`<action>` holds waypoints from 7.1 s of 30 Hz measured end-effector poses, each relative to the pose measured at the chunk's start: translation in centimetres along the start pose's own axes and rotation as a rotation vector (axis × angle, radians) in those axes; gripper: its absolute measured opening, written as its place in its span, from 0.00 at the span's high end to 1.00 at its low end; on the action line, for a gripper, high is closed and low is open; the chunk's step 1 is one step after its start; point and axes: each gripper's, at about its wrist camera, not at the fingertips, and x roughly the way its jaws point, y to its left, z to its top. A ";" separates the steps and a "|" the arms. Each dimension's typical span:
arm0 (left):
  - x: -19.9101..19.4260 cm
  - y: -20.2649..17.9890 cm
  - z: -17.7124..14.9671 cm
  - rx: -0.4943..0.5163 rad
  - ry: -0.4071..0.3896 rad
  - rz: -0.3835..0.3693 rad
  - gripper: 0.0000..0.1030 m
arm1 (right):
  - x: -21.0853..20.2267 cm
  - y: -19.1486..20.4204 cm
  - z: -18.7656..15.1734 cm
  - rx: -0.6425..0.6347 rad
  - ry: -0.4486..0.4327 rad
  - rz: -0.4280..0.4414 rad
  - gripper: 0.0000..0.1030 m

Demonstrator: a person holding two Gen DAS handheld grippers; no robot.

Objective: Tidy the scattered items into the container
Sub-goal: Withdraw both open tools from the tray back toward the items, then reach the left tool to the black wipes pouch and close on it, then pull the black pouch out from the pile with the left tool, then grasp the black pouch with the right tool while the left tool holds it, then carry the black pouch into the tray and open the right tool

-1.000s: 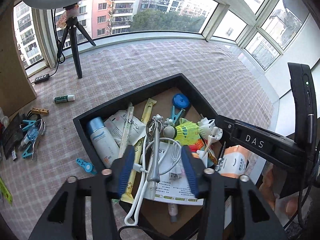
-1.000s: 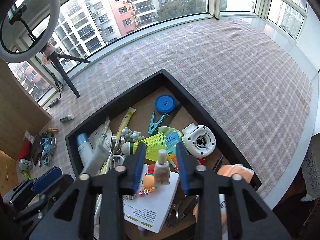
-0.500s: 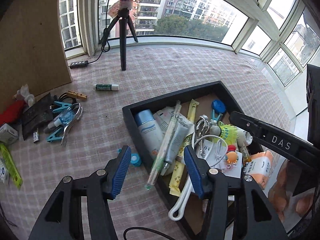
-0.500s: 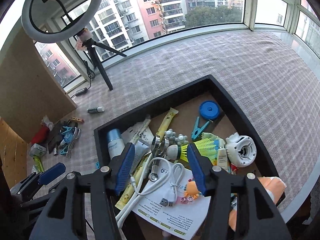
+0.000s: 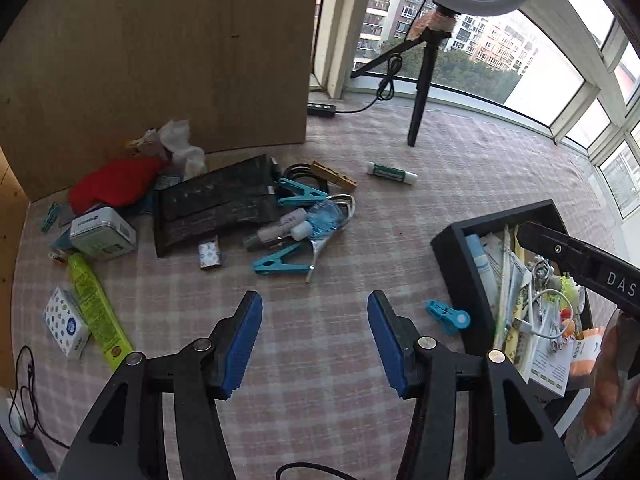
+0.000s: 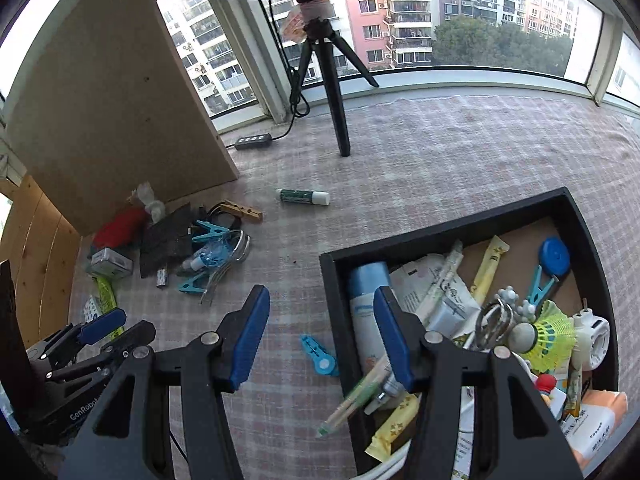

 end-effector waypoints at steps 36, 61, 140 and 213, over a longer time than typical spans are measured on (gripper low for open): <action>15.1 8.3 12.8 -0.091 0.061 0.089 0.72 | 20.6 11.2 11.4 -0.078 0.171 -0.057 0.47; 14.0 4.9 5.3 0.065 0.123 0.062 0.75 | 19.2 14.5 3.6 -0.290 0.231 -0.087 0.47; 2.3 15.5 -14.1 -0.322 0.096 -0.133 0.62 | 10.3 20.2 -12.3 -0.287 0.330 0.245 0.77; -0.6 -24.5 -5.1 0.158 -0.028 -0.425 0.65 | -8.9 -20.5 -7.0 0.188 -0.002 0.026 0.76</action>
